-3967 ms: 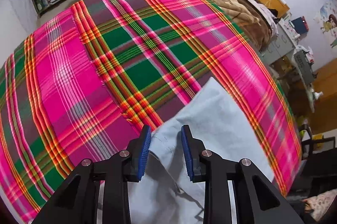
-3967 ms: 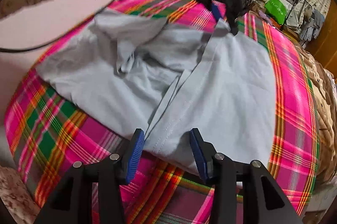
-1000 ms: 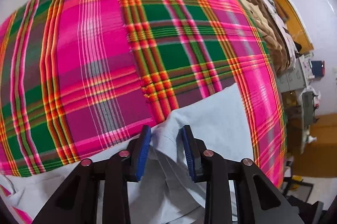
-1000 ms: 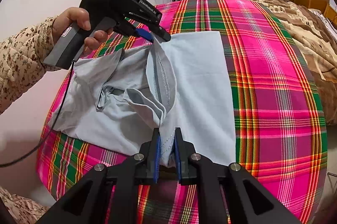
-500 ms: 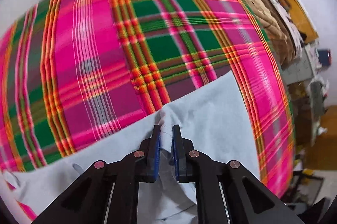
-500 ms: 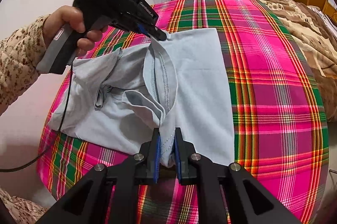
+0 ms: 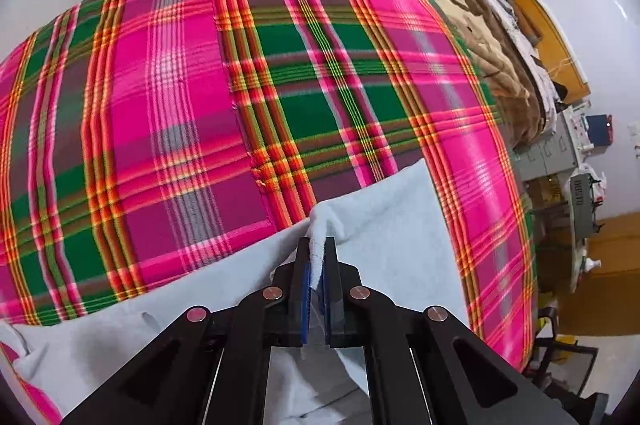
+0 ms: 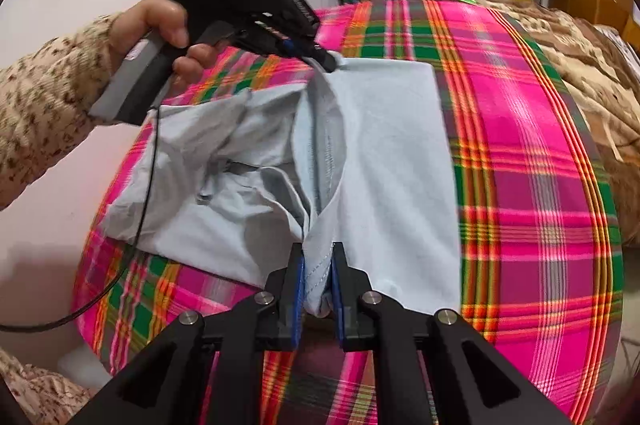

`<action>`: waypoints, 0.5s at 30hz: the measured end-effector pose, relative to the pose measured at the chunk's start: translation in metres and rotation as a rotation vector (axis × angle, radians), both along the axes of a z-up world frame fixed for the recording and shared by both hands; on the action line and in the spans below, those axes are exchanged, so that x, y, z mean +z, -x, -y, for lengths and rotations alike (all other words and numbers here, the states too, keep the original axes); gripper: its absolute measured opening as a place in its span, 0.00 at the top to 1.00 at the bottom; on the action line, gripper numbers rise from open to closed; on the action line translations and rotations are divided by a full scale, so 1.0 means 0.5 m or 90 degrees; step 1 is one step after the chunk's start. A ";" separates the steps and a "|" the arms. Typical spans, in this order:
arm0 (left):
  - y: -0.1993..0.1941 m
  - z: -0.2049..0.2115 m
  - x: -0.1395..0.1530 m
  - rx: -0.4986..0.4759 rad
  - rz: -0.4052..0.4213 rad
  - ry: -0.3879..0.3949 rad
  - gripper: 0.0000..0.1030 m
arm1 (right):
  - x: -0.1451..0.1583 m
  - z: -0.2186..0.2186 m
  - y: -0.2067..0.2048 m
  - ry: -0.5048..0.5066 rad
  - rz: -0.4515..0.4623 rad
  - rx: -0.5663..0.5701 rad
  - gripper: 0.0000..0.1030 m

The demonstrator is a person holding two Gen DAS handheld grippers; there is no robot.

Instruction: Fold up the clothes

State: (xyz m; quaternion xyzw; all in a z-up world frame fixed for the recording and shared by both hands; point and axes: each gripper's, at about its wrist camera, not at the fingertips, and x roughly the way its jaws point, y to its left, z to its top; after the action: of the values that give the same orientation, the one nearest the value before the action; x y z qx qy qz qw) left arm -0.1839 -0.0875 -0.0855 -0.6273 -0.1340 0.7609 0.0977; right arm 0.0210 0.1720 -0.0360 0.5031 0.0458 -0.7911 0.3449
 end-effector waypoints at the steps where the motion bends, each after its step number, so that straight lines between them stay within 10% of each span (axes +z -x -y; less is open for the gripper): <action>1: 0.002 0.001 0.003 0.001 -0.001 -0.002 0.96 | 0.006 0.005 -0.003 0.002 -0.002 0.008 0.88; 15: -0.022 0.016 0.060 0.012 -0.024 -0.047 0.96 | 0.052 -0.008 -0.006 -0.002 -0.024 -0.012 0.88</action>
State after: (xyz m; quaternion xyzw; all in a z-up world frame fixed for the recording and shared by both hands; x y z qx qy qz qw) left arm -0.1727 -0.0955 -0.0557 -0.6076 -0.1658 0.7681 0.1158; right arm 0.0238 0.1761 -0.0100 0.4890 0.0491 -0.8035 0.3358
